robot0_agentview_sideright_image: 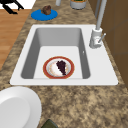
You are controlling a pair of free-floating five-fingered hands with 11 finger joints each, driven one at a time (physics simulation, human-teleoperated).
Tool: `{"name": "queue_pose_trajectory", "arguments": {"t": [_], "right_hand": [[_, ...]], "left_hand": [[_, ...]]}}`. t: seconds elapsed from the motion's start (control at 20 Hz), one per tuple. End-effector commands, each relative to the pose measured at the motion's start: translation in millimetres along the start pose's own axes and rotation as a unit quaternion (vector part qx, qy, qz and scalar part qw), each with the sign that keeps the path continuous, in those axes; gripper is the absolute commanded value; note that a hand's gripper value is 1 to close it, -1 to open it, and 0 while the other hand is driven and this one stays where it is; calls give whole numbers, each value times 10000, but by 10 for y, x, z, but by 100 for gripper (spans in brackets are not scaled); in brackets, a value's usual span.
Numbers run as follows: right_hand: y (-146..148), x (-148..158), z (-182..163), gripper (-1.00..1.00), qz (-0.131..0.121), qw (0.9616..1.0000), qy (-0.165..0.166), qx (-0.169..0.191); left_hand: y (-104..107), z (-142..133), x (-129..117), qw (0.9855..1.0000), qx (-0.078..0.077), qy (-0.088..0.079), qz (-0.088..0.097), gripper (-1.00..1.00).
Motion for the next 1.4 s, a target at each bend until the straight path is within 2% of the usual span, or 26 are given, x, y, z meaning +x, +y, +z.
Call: {"name": "queue_pose_trajectory", "arguments": {"t": [0.0,0.1,0.4,0.7,1.0,1.05,1.15,1.35], "right_hand": [[264,-131,-187,100,-48,9999,91,-32],[422,-186,-257,100,-70,9998,157,-36],[900,-283,-419,100,-249,9970,687,-261],[1289,-262,-758,100,-218,9934,1129,-35],[1679,-249,-1122,100,-178,9887,1489,38],[1762,-244,-1145,100,-172,9881,1528,14],[1858,-267,-1321,100,-233,9891,1457,4],[2021,-297,-1488,100,-182,9909,1336,-65]], "left_hand": [[0,0,0,10000,0,0,0,0],[0,0,0,10000,0,0,0,0],[0,0,0,10000,0,0,0,0],[0,0,0,10000,0,0,0,0],[0,0,0,10000,0,0,0,0],[0,0,0,10000,0,0,0,0],[0,0,0,10000,0,0,0,0],[0,0,0,10000,0,0,0,0]]}}
